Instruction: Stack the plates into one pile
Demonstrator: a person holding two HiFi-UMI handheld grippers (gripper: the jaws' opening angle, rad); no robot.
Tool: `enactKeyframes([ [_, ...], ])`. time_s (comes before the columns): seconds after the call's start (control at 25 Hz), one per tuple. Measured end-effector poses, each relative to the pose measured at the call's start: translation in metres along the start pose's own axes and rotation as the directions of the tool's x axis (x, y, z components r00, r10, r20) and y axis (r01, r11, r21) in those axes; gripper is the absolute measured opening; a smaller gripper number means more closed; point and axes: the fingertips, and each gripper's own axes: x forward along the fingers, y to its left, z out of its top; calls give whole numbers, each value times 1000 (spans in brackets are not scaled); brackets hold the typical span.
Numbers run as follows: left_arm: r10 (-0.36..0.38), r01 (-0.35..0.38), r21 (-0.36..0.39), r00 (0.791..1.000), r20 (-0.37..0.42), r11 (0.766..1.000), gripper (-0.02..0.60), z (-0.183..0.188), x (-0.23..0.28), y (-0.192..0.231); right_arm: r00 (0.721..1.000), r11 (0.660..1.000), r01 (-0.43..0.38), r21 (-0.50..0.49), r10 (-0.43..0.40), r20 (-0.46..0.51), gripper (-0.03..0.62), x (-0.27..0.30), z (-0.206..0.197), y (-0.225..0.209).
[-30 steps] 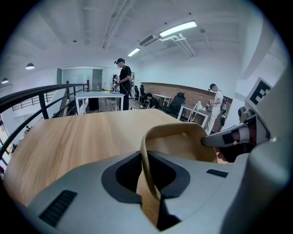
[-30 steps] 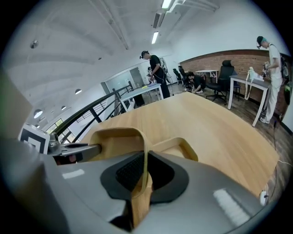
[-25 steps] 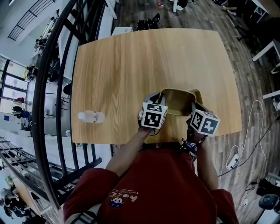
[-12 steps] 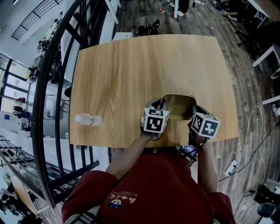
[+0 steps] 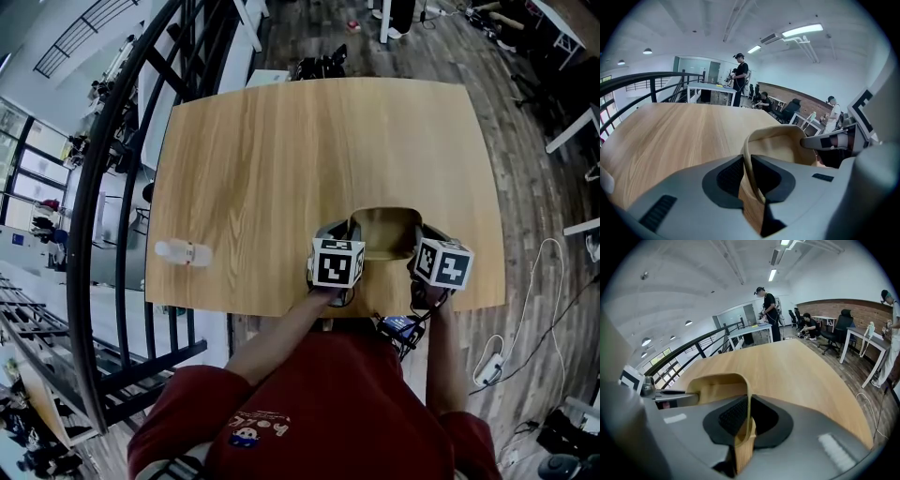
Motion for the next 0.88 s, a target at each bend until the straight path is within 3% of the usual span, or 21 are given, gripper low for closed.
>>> enactKeyframes([
  [0.32, 12, -19, -162, 999, -47, 987, 58, -17, 9, -9, 998, 995, -34, -92, 29, -60, 34, 16, 8, -12],
  [0.88, 39, -65, -231, 993, -115, 971, 61, -36, 21, -9, 987, 990, -74, -121, 55, -151, 34, 40, -2, -21],
])
